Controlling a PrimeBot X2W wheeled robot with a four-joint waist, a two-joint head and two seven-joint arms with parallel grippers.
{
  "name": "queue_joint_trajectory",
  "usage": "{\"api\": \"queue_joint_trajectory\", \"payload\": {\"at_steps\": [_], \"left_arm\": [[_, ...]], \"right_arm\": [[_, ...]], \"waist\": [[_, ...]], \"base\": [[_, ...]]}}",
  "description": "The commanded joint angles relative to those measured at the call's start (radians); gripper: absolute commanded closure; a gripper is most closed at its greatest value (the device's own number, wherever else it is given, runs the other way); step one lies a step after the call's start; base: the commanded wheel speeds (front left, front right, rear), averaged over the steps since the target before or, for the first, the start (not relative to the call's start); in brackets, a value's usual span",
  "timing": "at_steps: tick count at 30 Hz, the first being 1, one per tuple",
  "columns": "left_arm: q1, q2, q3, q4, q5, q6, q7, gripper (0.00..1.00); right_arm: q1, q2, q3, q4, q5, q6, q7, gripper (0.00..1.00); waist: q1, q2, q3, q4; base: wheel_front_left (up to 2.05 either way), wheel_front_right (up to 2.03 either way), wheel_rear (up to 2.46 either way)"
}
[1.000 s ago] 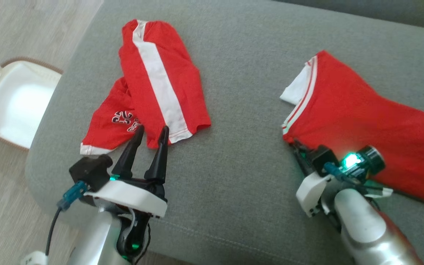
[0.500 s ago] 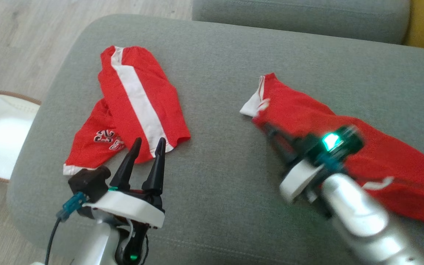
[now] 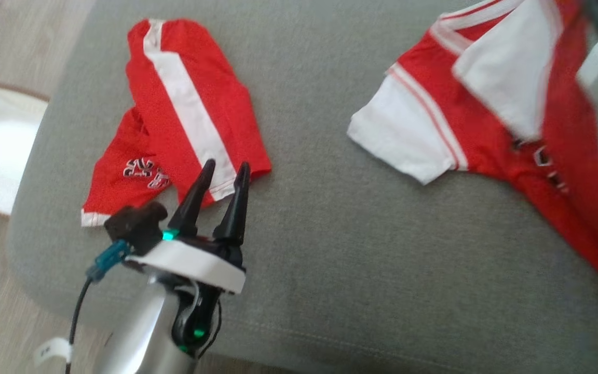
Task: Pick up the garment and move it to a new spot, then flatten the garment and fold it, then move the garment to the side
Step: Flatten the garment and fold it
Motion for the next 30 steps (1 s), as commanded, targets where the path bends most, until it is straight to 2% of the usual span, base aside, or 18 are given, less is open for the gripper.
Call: {"api": "queue_joint_trajectory", "payload": {"at_steps": [1,3,5,8,11,22,30], "left_arm": [[-0.052,0.004,0.015,-0.033,-0.01,-0.006,-0.008,0.0],[-0.07,0.004,0.003,-0.03,-0.016,-0.006,-0.008,0.0],[-0.084,0.004,0.0,-0.03,-0.025,-0.006,-0.008,0.0],[-0.095,0.003,0.001,-0.028,-0.032,-0.006,-0.008,0.0],[-0.096,0.003,0.013,-0.02,-0.031,-0.006,-0.008,0.0],[-0.052,0.012,0.056,-0.02,0.0,-0.006,-0.008,0.0],[0.02,0.014,0.088,-0.035,0.023,-0.006,-0.008,0.0]], "right_arm": [[-0.075,-0.043,0.041,0.024,-0.006,-0.001,0.017,0.0],[-0.158,-0.071,0.08,0.091,-0.03,-0.001,0.037,0.0],[-0.234,-0.067,0.06,0.158,-0.04,-0.001,0.041,0.0],[-0.299,-0.029,0.003,0.231,-0.07,-0.001,0.015,0.0],[-0.3,0.033,-0.073,0.287,-0.09,-0.001,-0.043,0.0],[-0.119,0.237,-0.242,0.331,-0.123,-0.001,-0.276,0.0],[0.135,0.366,-0.355,0.193,-0.084,-0.001,-0.331,0.0]], "waist": [[0.0,0.0,0.061,0.046],[0.0,0.0,0.082,0.063],[0.0,0.0,0.098,0.073],[0.0,0.0,0.105,0.076],[0.0,0.0,0.088,0.063],[0.0,0.0,-0.038,-0.044],[0.0,0.0,-0.146,-0.12]], "base": [[0.0,0.0,0.0],[0.0,0.0,0.0],[0.0,0.0,0.0],[0.0,0.0,0.0],[0.0,0.0,0.0],[0.0,0.0,0.0],[0.0,0.0,0.0]]}}
